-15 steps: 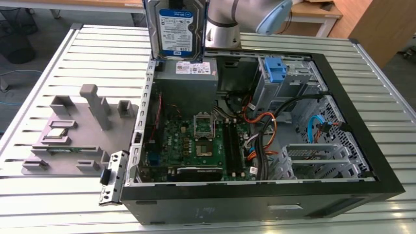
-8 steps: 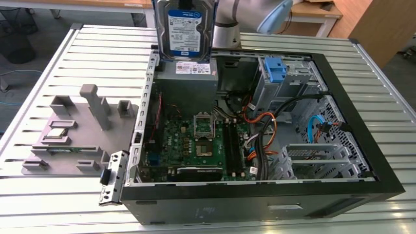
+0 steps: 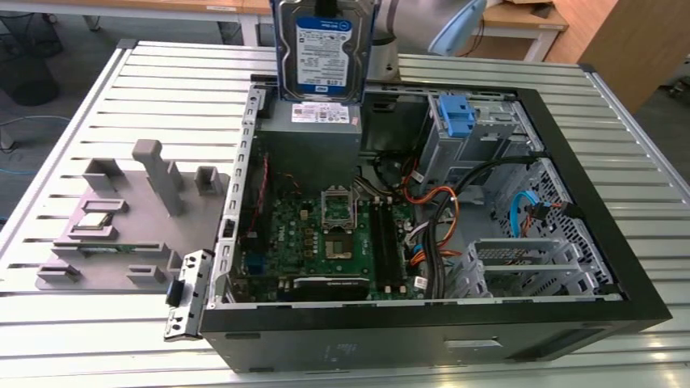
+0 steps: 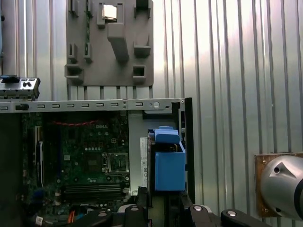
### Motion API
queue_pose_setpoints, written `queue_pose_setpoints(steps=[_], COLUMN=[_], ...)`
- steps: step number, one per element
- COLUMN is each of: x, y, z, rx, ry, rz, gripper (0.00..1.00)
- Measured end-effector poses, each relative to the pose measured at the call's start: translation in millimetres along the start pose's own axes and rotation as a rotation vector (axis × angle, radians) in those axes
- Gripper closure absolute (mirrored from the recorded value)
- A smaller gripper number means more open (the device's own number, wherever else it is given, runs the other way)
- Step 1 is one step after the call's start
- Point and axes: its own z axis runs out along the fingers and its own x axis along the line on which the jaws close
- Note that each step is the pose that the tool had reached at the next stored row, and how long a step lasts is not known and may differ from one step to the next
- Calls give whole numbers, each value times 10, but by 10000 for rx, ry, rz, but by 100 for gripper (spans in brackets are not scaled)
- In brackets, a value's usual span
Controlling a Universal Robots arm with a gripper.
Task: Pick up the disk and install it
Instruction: 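Pick up the disk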
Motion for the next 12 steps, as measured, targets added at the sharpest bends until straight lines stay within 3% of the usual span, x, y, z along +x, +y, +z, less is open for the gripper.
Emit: queue_pose_setpoints(steps=[12], x=[-13], y=[-278], z=[-4], rx=[0], ry=[0], rz=[0], gripper=[65])
